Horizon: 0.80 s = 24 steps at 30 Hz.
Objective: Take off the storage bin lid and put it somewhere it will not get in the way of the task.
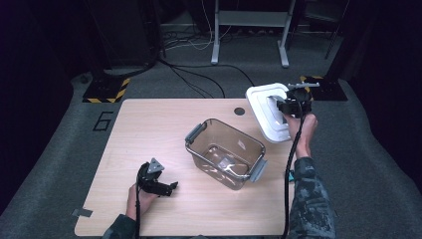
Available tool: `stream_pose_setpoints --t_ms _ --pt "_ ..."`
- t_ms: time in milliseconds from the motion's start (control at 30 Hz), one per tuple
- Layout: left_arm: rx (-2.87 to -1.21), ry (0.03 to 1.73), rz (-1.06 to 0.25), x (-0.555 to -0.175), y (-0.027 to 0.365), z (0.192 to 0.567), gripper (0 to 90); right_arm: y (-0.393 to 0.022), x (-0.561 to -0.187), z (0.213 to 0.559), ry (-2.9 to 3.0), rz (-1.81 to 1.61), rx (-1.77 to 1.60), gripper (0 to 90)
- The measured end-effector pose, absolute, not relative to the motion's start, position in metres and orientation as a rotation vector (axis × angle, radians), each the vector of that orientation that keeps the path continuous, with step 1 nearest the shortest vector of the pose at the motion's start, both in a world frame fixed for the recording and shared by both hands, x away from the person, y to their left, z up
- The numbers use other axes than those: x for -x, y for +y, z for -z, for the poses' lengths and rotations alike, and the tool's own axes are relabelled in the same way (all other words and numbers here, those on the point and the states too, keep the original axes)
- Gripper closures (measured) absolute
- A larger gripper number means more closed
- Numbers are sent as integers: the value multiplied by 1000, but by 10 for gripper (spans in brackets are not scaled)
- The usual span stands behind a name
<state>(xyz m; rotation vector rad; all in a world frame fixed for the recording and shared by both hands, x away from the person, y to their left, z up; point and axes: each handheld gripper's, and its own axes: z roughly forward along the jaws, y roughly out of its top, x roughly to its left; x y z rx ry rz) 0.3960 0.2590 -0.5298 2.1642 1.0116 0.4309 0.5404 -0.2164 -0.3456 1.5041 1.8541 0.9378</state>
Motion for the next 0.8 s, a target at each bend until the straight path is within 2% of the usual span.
stream_pose_setpoints --t_ms 800 --pt "-2165 1010 -434 -396 259 530 2 -220 -557 373 1811 -921 -1558 668"
